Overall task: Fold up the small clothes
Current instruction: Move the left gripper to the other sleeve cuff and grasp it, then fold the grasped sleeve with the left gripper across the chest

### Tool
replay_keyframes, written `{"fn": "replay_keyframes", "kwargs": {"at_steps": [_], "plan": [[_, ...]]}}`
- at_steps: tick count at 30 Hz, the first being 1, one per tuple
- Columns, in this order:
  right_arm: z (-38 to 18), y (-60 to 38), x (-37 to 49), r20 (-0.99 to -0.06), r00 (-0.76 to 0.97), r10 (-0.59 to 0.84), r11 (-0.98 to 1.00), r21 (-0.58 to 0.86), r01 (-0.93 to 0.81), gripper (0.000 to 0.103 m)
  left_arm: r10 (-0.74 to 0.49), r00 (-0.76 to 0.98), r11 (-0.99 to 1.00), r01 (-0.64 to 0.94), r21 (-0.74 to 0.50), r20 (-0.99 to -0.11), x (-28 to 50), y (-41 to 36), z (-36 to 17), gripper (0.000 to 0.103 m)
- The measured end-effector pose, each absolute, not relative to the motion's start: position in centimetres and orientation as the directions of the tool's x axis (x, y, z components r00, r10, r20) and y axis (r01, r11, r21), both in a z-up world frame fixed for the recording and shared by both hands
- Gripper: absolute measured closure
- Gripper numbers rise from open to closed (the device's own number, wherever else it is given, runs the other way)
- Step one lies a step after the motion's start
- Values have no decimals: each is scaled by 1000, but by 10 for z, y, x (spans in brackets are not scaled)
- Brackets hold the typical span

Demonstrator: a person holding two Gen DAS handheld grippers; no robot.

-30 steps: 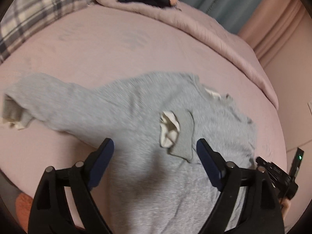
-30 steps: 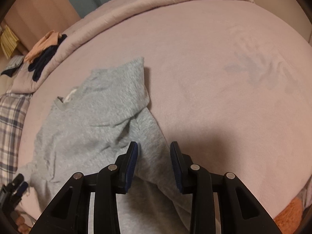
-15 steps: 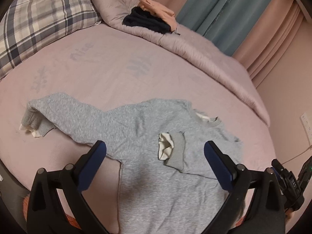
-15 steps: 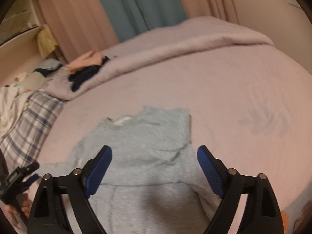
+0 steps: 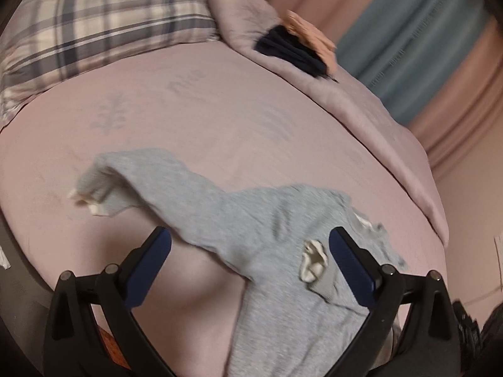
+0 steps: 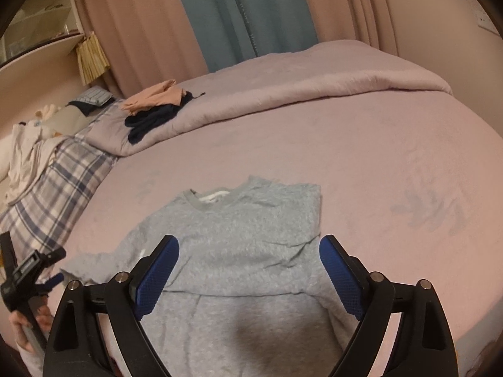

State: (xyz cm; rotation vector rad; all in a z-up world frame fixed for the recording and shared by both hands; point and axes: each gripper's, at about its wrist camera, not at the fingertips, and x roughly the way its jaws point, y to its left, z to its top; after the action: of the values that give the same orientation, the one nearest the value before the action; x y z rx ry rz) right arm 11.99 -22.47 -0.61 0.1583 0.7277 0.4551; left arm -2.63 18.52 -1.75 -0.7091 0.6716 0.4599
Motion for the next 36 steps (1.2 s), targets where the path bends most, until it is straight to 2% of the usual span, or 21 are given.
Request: {"fn": "replay_keyframes", "kwargs": {"at_steps": [6, 12, 16, 18, 20, 21, 23, 25, 36], "plan": [[-6, -219, 118, -615, 649, 448, 893, 284, -348, 13, 179, 686, 578, -653, -489, -705, -30, 219, -39, 4], [-8, -211, 118, -632, 633, 447, 893, 277, -355, 13, 174, 683, 492, -684, -539, -709, -25, 244, -62, 16], [-8, -209, 117, -639, 629, 443, 895, 273, -353, 13, 142, 685, 449, -688, -571, -714, -15, 253, -75, 28], [-7, -210, 117, -639, 630, 441, 896, 272, -352, 13, 148, 685, 448, -690, -569, -713, -11, 254, -77, 36], [-7, -211, 117, -642, 632, 434, 899, 270, -344, 13, 164, 679, 451, -696, -558, -715, -6, 254, -79, 55], [-7, -211, 118, -643, 632, 433, 900, 271, -341, 13, 160, 680, 453, -694, -559, -715, -4, 254, -81, 62], [-7, -212, 119, -644, 630, 433, 900, 277, -336, 13, 141, 688, 455, -684, -571, -712, 1, 255, -82, 89], [-7, -212, 120, -647, 629, 431, 901, 279, -331, 13, 148, 690, 455, -683, -571, -708, 1, 255, -81, 98], [-10, -212, 120, -651, 618, 440, 897, 288, -335, 13, 142, 761, 567, -587, -578, -633, 6, 220, -32, 100]]}}
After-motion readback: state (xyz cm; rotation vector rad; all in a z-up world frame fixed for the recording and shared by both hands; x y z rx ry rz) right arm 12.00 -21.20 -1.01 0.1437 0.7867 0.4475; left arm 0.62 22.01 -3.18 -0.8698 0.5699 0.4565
